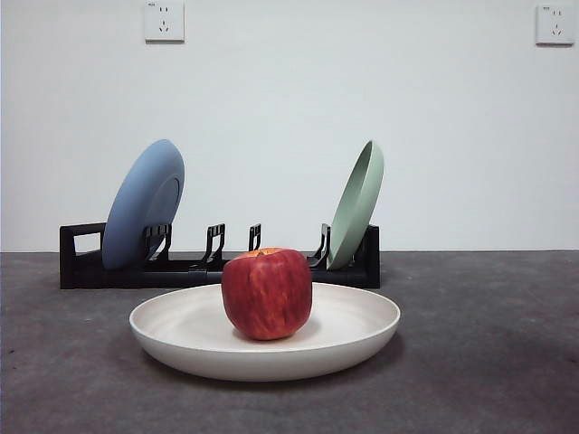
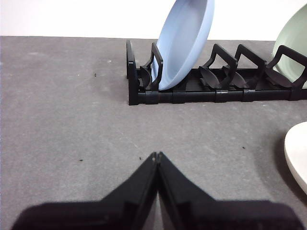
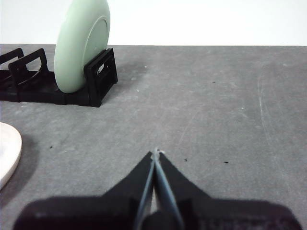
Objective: Take the yellow plate from the plate rack,put the plate on the table,take the apple from the table,put the apple in the plate
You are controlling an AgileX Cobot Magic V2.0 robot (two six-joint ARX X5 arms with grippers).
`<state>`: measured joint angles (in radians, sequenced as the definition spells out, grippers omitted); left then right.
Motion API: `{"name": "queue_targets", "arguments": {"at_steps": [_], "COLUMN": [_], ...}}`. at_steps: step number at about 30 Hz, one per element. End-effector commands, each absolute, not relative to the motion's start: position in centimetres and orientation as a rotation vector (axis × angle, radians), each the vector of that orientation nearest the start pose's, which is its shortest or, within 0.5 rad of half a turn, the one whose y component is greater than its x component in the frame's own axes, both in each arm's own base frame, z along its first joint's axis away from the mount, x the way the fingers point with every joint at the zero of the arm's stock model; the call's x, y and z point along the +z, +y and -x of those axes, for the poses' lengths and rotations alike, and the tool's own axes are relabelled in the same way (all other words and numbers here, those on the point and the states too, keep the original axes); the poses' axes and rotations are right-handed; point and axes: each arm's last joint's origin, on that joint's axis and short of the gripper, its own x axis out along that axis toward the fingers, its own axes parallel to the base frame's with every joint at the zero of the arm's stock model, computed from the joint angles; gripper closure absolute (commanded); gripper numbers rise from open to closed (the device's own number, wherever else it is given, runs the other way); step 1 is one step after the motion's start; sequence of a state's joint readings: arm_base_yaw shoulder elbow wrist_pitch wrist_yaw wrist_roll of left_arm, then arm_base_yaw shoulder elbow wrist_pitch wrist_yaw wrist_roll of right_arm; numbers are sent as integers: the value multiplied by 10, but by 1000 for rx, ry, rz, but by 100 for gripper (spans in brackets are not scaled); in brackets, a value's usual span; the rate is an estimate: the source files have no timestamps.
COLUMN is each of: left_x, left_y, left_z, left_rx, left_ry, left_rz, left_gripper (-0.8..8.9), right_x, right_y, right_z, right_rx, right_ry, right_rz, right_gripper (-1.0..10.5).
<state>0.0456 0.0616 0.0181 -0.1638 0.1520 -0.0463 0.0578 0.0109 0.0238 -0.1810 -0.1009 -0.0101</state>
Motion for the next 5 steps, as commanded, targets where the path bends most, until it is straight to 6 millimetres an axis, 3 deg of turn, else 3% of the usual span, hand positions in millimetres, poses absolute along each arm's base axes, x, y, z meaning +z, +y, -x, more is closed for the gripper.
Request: {"name": "queue_targets", "arguments": {"at_steps": [1, 5], "left_x": [146, 146], "left_y": [0, 0], "left_z": [-99, -99], "left_rx": [-102, -102], "left_ry": [214, 214], "left_rz": [72, 72], "left_gripper": [816, 816], "right_x": [151, 151], "right_y": [8, 8], "right_z": [-96, -96], "right_rx": [154, 154], "right_ry": [171, 170], "right_rz": [-4, -3], "right_gripper": [946, 946]}}
